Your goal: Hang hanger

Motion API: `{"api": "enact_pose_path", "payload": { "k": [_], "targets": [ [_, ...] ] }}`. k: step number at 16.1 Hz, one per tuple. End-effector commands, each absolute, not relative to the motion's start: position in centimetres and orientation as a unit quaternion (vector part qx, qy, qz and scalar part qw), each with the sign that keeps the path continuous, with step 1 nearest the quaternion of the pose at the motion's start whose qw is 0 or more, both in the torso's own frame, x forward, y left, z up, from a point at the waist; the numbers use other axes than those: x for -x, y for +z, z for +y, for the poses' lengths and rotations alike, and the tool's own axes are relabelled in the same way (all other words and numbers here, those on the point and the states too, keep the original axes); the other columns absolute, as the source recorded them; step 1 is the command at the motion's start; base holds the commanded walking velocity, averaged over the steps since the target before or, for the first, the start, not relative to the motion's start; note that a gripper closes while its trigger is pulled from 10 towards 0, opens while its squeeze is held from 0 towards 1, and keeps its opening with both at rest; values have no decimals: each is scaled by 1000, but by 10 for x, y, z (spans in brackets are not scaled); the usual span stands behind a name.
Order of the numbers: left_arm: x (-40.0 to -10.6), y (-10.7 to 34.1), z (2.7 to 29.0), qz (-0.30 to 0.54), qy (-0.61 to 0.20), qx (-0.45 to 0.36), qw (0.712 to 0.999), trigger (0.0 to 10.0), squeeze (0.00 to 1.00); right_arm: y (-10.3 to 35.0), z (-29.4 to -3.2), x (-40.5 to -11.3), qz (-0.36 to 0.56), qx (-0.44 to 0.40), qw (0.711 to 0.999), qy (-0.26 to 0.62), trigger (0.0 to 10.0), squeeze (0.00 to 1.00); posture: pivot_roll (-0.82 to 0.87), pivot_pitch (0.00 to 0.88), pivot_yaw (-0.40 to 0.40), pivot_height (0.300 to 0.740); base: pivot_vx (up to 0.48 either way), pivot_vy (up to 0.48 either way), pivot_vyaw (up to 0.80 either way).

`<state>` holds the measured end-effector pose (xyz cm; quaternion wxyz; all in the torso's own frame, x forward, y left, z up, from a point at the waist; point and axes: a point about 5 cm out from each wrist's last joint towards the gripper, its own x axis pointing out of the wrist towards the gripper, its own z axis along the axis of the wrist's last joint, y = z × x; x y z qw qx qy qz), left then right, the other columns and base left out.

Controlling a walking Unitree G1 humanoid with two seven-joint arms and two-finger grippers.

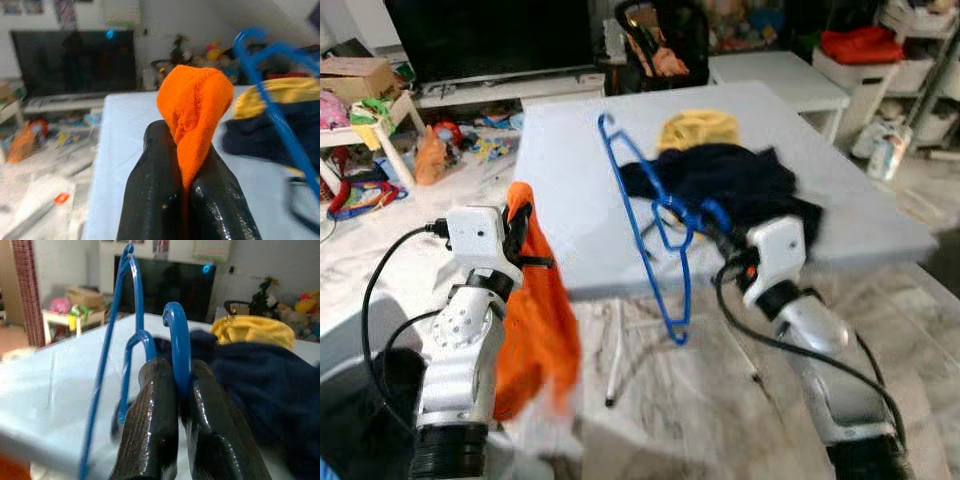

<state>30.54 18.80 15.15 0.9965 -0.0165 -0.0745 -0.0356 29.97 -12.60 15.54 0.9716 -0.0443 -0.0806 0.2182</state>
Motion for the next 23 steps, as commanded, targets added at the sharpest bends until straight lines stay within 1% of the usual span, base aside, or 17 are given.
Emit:
{"api": "enact_pose_path", "payload": {
  "k": [1,2,3,4,5,6,7,10,13,19,20,23],
  "targets": [
    [-306,160,182,-87,-44,21,995,10000,0,158,-133,-303,-85,57,976,191,10000,0,-44,0,59,740,364,-307,0],
    [-306,160,181,-87,-47,19,995,10000,0,159,-136,-304,-90,59,978,179,10000,0,-44,0,59,740,360,-311,0],
    [-306,161,180,-88,-44,43,994,10000,0,166,-146,-309,-109,70,983,129,10000,0,-43,0,57,740,0,0,0],
    [-307,161,180,-88,-42,48,994,10000,0,174,-155,-313,-123,64,986,93,10000,0,-42,0,57,740,0,0,0],
    [-307,160,180,-85,-43,42,995,10000,0,185,-164,-319,-136,40,989,53,10000,0,-42,0,57,740,0,0,0],
    [-307,160,180,-83,-43,44,995,10000,0,193,-169,-324,-142,18,989,34,10000,0,-42,0,57,740,0,0,0],
    [-307,159,180,-82,-43,45,995,10000,0,198,-171,-327,-144,9,989,29,10000,0,-47,0,57,740,0,0,0],
    [-309,159,178,-81,-45,52,994,10000,0,205,-173,-334,-158,20,987,18,10000,0,-50,0,53,740,0,0,0],
    [-308,162,176,-90,-49,62,993,10000,0,200,-165,-330,-155,33,987,39,10000,0,-52,0,51,740,0,0,0],
    [-309,166,173,-95,-59,69,991,10000,0,200,-161,-328,-163,36,985,50,10000,0,-58,0,51,740,371,0,0],
    [-309,169,172,-98,-61,70,991,10000,0,205,-162,-329,-173,37,983,46,10000,0,-58,0,51,740,424,0,0],
    [-311,182,166,-115,-75,70,988,10000,0,240,-169,-338,-229,42,973,12,10000,0,-59,0,51,740,424,0,0]
  ]
}}
